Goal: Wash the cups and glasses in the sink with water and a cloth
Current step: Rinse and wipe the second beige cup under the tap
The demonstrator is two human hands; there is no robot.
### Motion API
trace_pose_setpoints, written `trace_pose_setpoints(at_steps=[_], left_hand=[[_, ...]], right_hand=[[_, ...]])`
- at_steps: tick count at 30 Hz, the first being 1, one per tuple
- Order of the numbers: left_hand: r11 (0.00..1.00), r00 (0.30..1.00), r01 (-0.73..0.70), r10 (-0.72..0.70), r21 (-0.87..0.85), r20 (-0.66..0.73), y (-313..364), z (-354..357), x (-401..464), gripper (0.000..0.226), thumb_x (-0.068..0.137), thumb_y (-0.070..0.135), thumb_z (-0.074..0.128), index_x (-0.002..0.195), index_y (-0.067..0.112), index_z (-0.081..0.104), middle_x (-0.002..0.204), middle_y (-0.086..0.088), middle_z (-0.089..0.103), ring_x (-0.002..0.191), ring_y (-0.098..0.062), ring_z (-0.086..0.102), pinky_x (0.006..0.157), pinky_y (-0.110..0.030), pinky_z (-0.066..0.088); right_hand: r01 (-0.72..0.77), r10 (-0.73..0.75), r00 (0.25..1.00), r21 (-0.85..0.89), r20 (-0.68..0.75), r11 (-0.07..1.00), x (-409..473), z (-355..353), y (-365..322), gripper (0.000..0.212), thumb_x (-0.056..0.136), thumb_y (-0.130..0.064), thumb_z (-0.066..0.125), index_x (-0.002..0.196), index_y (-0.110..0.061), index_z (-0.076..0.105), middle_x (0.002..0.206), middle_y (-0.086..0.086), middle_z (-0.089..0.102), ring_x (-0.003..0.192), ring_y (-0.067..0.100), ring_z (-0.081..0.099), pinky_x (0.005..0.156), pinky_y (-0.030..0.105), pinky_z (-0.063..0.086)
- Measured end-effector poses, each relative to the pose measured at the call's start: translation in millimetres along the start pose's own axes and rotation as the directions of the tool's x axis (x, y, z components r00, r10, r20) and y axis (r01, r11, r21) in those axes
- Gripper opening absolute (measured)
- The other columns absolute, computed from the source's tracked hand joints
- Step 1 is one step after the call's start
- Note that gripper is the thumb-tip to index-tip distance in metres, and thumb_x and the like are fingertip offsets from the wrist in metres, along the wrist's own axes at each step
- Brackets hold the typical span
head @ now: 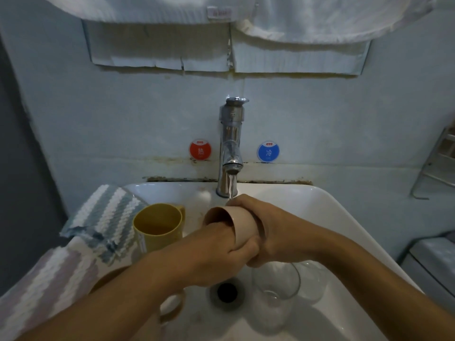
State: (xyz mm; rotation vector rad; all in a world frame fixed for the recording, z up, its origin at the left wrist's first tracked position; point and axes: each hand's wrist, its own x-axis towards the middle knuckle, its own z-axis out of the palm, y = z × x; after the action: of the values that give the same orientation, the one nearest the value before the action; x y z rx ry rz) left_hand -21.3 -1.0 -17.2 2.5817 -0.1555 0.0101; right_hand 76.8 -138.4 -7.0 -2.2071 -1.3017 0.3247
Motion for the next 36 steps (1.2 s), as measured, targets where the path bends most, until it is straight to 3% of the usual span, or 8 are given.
trace_pose_setpoints(at_steps=[11, 17, 19, 22, 27, 31, 33, 36], left_hand=[[0.996, 0.990, -0.034, 0.023, -0.078, -0.138, -2.7, -7.0, 6.8, 0.044, 0.097, 0.039, 0.053, 0.135, 0.020, 0.048, 0.116, 0.002, 0.060, 0.101, -0.011, 0.060, 0.086, -0.038, 0.056], [0.987, 0.996, -0.028, 0.013, -0.158, -0.090, 0.4, -6.7, 2.3, 0.031, 0.098, 0.039, 0.047, 0.125, 0.027, 0.054, 0.114, 0.006, 0.060, 0.105, -0.011, 0.058, 0.094, -0.038, 0.052], [0.963, 0.991, -0.046, 0.010, -0.267, -0.134, 2.1, -9.5, 2.6, 0.008, 0.096, 0.031, 0.050, 0.101, 0.035, 0.056, 0.101, 0.009, 0.060, 0.100, -0.009, 0.060, 0.092, -0.032, 0.053], [0.934, 0.977, -0.057, -0.020, -0.352, -0.212, 6.3, -12.7, 3.4, 0.026, 0.099, 0.011, 0.050, 0.091, 0.035, 0.051, 0.088, 0.017, 0.051, 0.086, -0.003, 0.056, 0.076, -0.010, 0.047], [0.855, 0.958, 0.089, -0.214, -0.512, -0.191, 15.6, -14.7, -1.9, 0.015, 0.095, 0.045, 0.048, 0.087, 0.035, 0.042, 0.092, 0.009, 0.048, 0.084, -0.009, 0.052, 0.067, -0.025, 0.045], [0.967, 0.998, 0.031, -0.043, -0.254, -0.043, 14.5, -18.0, -4.9, 0.067, 0.073, 0.078, 0.055, 0.114, 0.026, 0.055, 0.106, 0.003, 0.060, 0.097, -0.008, 0.059, 0.088, -0.027, 0.054], [0.998, 0.999, 0.036, -0.037, 0.052, 0.007, 10.0, -17.5, -4.2, 0.080, 0.079, 0.079, 0.039, 0.139, 0.026, 0.043, 0.124, 0.006, 0.056, 0.105, -0.006, 0.056, 0.091, -0.029, 0.053], [0.977, 0.998, 0.063, -0.061, 0.206, -0.012, 15.2, -14.4, -4.6, 0.087, 0.081, 0.076, 0.043, 0.151, 0.026, 0.026, 0.139, 0.006, 0.048, 0.111, -0.005, 0.050, 0.095, -0.022, 0.048]], right_hand=[[0.019, -0.017, 0.998, 0.048, -0.054, 0.999, -3.4, -8.9, -5.0, 0.082, 0.067, -0.014, 0.089, 0.131, -0.036, 0.044, 0.110, -0.027, 0.050, 0.101, -0.003, 0.053, 0.071, 0.005, 0.044], [-0.006, 0.007, 1.000, 0.075, -0.019, 0.997, 2.4, 5.0, -2.3, 0.083, 0.067, -0.016, 0.089, 0.132, -0.033, 0.041, 0.121, -0.013, 0.052, 0.105, 0.002, 0.052, 0.085, 0.012, 0.043], [-0.021, 0.022, 0.999, 0.032, -0.039, 0.999, 2.9, 7.9, -3.7, 0.090, 0.064, -0.026, 0.092, 0.132, -0.039, 0.035, 0.123, -0.017, 0.044, 0.105, 0.000, 0.049, 0.079, 0.007, 0.040], [0.005, -0.007, 0.991, -0.018, -0.135, 1.000, 4.6, 11.1, -5.0, 0.099, 0.059, -0.034, 0.094, 0.130, -0.041, 0.026, 0.130, -0.016, 0.033, 0.113, 0.004, 0.043, 0.082, 0.012, 0.043], [0.039, -0.074, 0.978, -0.172, -0.197, 0.984, 5.4, 10.4, -5.4, 0.088, 0.065, -0.030, 0.091, 0.129, -0.036, 0.032, 0.130, -0.014, 0.039, 0.112, 0.006, 0.044, 0.094, 0.025, 0.048], [0.048, -0.075, 0.978, -0.139, -0.197, 0.989, 4.7, 1.3, 4.4, 0.084, 0.066, -0.025, 0.090, 0.130, -0.041, 0.038, 0.125, -0.018, 0.048, 0.108, 0.005, 0.050, 0.089, 0.018, 0.044], [0.054, -0.068, 0.983, -0.084, -0.168, 0.995, 3.3, -4.2, 10.4, 0.081, 0.067, -0.029, 0.090, 0.130, -0.043, 0.041, 0.120, -0.023, 0.050, 0.106, 0.000, 0.052, 0.083, 0.014, 0.041], [0.064, -0.070, 0.989, -0.049, -0.128, 0.997, 3.6, -5.1, 15.6, 0.083, 0.066, -0.035, 0.090, 0.132, -0.044, 0.041, 0.120, -0.028, 0.050, 0.109, -0.005, 0.050, 0.083, 0.011, 0.040]])
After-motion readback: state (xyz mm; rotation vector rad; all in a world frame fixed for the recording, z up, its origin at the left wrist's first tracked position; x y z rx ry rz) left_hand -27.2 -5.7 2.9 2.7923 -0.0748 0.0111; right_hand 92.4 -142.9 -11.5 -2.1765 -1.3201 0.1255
